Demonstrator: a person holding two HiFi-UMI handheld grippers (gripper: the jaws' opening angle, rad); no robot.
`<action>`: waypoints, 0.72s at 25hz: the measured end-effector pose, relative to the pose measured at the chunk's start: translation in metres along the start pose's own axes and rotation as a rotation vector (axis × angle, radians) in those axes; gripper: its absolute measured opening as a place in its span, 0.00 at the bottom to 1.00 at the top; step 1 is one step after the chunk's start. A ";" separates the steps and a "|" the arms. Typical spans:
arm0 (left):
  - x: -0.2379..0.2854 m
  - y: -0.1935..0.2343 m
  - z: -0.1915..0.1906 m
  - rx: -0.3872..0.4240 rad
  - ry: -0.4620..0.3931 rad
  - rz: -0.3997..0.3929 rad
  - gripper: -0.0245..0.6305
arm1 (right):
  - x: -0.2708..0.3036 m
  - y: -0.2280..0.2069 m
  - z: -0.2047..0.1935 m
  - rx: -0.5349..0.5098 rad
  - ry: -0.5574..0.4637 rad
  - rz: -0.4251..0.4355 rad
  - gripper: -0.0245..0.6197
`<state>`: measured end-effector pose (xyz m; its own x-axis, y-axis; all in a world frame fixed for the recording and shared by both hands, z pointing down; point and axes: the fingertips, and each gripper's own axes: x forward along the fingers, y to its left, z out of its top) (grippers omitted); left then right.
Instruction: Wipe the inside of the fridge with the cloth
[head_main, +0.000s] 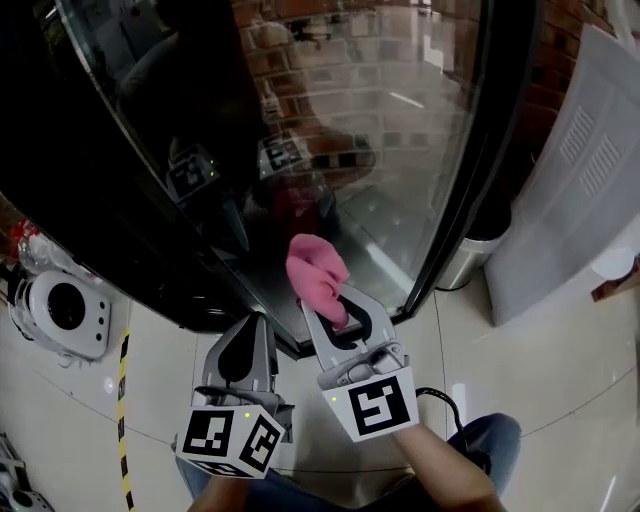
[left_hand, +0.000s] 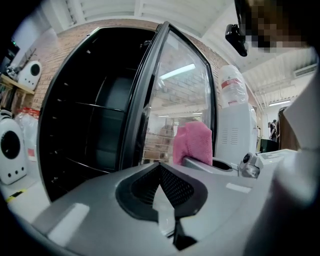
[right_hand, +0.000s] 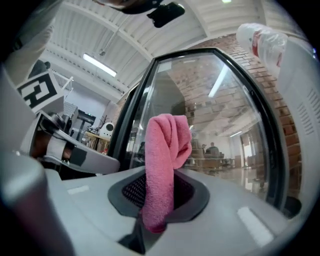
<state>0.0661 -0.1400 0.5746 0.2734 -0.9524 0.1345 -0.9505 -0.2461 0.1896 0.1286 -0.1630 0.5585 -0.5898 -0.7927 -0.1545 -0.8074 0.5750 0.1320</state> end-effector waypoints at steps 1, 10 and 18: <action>-0.001 -0.002 -0.003 -0.008 -0.005 -0.004 0.05 | -0.006 -0.009 -0.003 -0.004 -0.002 -0.014 0.14; -0.007 -0.012 -0.014 -0.006 -0.051 -0.017 0.05 | -0.064 -0.136 -0.037 -0.067 0.073 -0.247 0.14; 0.010 -0.018 -0.063 0.038 -0.017 -0.022 0.05 | -0.074 -0.155 -0.062 -0.018 0.093 -0.291 0.14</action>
<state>0.0953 -0.1341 0.6343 0.2917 -0.9497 0.1138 -0.9494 -0.2731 0.1549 0.2987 -0.2062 0.6098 -0.3287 -0.9393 -0.0983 -0.9415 0.3177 0.1123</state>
